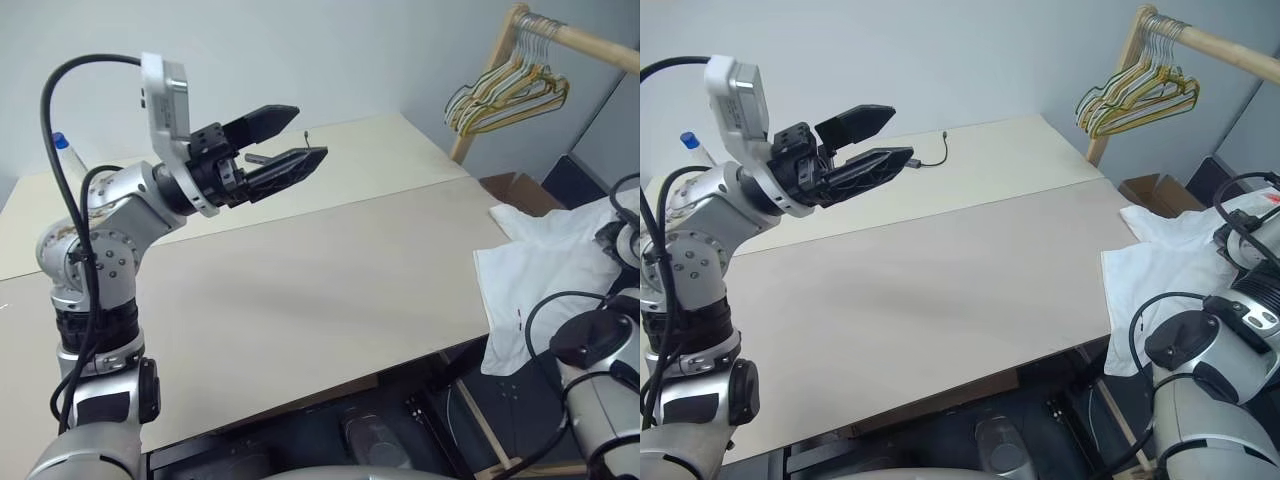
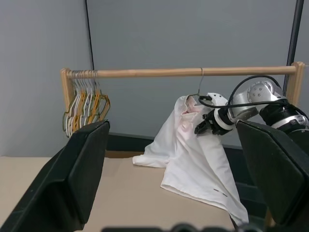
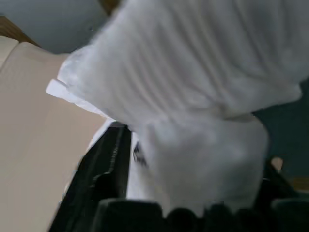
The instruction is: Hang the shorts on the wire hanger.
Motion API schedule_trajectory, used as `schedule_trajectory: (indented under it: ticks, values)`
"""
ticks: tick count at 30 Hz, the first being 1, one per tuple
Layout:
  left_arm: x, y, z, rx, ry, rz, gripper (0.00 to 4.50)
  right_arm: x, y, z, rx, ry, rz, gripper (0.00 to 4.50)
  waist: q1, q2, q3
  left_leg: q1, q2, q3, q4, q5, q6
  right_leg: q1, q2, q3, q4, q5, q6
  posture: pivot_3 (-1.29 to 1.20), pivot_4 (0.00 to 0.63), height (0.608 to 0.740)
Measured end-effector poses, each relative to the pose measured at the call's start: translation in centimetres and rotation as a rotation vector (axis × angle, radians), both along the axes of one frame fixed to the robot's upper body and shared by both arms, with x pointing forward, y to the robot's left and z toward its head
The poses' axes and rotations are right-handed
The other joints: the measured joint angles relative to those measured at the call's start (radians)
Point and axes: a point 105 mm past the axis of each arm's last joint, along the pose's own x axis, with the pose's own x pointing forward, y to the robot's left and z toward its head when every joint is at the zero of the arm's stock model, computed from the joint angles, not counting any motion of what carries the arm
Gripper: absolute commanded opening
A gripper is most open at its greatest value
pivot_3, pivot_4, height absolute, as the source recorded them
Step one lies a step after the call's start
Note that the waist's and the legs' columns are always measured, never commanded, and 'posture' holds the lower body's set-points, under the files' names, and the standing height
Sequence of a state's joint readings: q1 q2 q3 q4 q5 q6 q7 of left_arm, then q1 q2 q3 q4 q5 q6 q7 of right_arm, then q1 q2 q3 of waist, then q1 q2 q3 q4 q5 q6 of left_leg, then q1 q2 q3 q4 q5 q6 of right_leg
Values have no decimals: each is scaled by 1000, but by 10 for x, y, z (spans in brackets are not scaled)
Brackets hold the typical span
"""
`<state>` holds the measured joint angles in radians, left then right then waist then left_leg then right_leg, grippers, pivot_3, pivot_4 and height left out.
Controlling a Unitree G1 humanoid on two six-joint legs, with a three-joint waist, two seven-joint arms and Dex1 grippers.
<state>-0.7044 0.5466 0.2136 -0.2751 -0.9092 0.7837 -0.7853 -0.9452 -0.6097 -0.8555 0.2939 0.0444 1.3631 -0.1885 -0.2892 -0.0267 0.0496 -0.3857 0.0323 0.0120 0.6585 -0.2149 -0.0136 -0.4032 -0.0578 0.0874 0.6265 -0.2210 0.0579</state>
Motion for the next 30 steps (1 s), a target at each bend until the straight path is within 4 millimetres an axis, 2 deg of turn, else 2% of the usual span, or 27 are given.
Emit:
schedule_trajectory:
  ticks: [2,6,10,13,15,18,22,25,27,30]
  values:
    - [0,0,0,3,-1,0,4500,-1,0,2,-44,-2,-10,4410,0,0,0,0,0,0,0,0,0,0,0,0,0,0,0,-189,0,740]
    - [-1,0,0,4,-4,-4,4500,-4,-3,-3,-170,10,-55,4463,0,0,0,-1,0,0,0,0,0,0,0,0,-1,0,0,-184,0,740]
    - [-5,-1,0,4,-10,-25,4500,-8,-8,1,-407,-18,-133,4463,-1,0,0,0,0,0,-1,0,0,-1,0,1,-1,0,0,-178,0,740]
    - [-6,-1,-2,9,-5,-22,4500,-9,-7,14,-623,-76,-181,4463,-1,0,0,0,0,1,-1,0,0,-1,0,2,0,0,1,-175,0,740]
    - [-6,0,-3,13,-5,-20,4500,-12,-6,30,-775,-140,-231,4463,-1,0,0,0,0,1,-1,0,0,-1,0,2,-1,0,1,-171,0,740]
    - [-6,0,-3,16,-6,-17,4500,-14,3,55,-910,-278,-257,4463,-1,0,0,0,0,1,-1,0,0,-1,0,2,-1,0,1,-164,0,740]
    - [-9,1,-7,24,2,-19,4500,-10,34,95,-1085,-513,-153,4463,-1,0,0,2,0,1,-2,0,0,0,0,3,-1,0,1,-149,0,740]
    - [-15,3,-15,46,9,-24,4500,-3,66,115,-1164,-663,5,4463,0,0,0,2,0,1,-3,0,0,0,0,4,-1,0,0,-132,0,740]
    - [-18,6,-24,72,14,-6,4500,9,96,118,-1125,-774,235,4463,0,0,0,3,0,1,-3,0,0,1,0,4,-1,0,1,-118,0,740]
    - [-15,14,-38,122,16,61,4500,25,149,110,-1021,-879,654,4463,5,0,1,4,0,1,-3,0,0,2,1,4,-1,0,0,-73,0,740]
